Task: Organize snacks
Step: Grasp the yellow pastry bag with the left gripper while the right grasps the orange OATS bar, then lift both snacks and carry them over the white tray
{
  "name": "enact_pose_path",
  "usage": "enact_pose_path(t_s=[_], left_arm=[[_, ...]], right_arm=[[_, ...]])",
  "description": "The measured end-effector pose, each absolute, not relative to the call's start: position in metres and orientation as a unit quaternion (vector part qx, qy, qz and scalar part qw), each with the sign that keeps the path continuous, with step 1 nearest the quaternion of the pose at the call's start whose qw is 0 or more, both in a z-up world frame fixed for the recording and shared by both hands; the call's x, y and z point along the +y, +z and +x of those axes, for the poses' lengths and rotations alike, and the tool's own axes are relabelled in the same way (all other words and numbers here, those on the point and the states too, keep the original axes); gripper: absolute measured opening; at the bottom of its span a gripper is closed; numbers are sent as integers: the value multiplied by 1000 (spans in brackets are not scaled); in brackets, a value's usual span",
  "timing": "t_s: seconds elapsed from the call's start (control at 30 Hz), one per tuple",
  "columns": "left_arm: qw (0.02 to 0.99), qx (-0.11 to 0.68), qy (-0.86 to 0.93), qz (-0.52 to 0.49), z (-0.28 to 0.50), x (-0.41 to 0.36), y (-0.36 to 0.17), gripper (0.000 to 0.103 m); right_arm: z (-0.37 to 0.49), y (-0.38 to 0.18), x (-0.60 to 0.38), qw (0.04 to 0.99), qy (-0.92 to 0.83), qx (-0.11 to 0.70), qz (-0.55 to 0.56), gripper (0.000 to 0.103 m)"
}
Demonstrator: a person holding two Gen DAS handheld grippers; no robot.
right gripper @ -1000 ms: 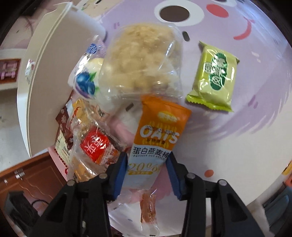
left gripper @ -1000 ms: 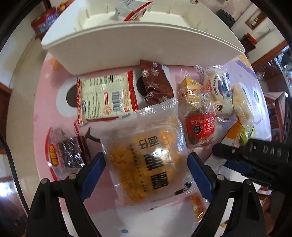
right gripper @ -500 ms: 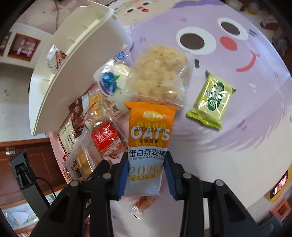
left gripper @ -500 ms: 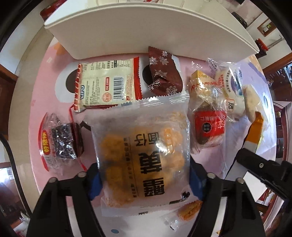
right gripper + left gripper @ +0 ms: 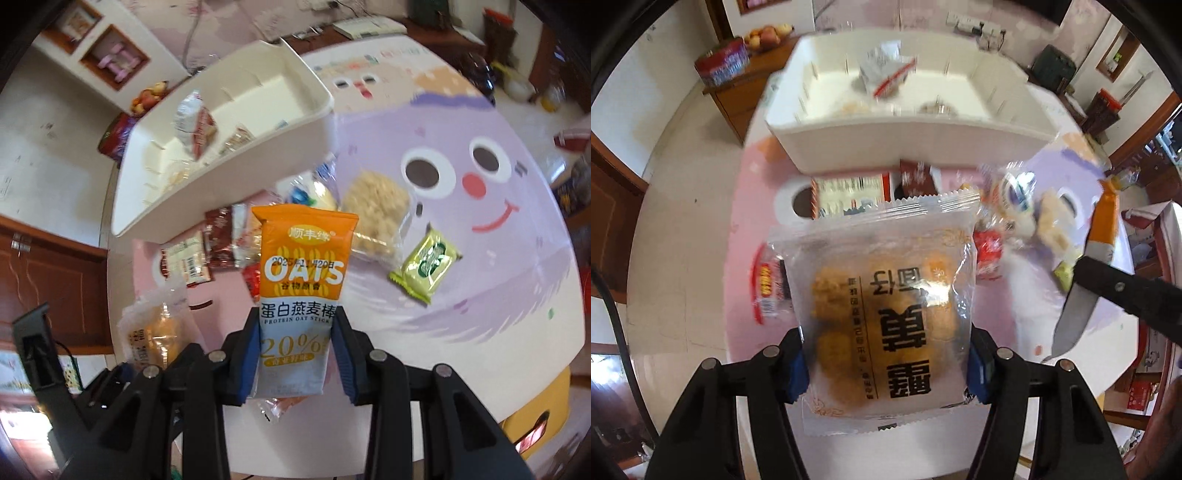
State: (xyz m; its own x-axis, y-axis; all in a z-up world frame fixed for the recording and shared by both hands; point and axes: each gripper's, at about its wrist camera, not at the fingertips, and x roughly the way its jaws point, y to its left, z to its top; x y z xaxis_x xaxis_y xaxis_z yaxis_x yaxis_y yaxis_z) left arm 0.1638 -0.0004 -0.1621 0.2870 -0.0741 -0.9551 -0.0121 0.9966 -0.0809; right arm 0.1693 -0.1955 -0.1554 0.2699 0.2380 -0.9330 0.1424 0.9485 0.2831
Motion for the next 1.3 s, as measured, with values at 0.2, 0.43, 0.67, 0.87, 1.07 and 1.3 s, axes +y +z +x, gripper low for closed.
enact_pose_path(t_s=[0.2, 0.43, 0.67, 0.87, 1.07, 1.3], left_arm=[[832, 553, -18, -42, 166, 14, -96, 64], [871, 490, -19, -43, 175, 31, -24, 65], [901, 433, -30, -17, 203, 31, 29, 65], [916, 400, -39, -9, 234, 29, 62, 66], [926, 376, -34, -8, 268, 32, 80, 66], [915, 402, -23, -26, 323, 42, 48, 66]], right_arm=[[169, -116, -194, 805, 50, 573, 146, 37], [181, -59, -187, 842, 69, 519, 131, 37], [205, 7, -183, 889, 64, 441, 104, 37], [232, 56, -173, 919, 61, 383, 75, 37], [264, 76, -161, 931, 57, 356, 60, 38], [307, 52, -146, 923, 48, 379, 47, 38]])
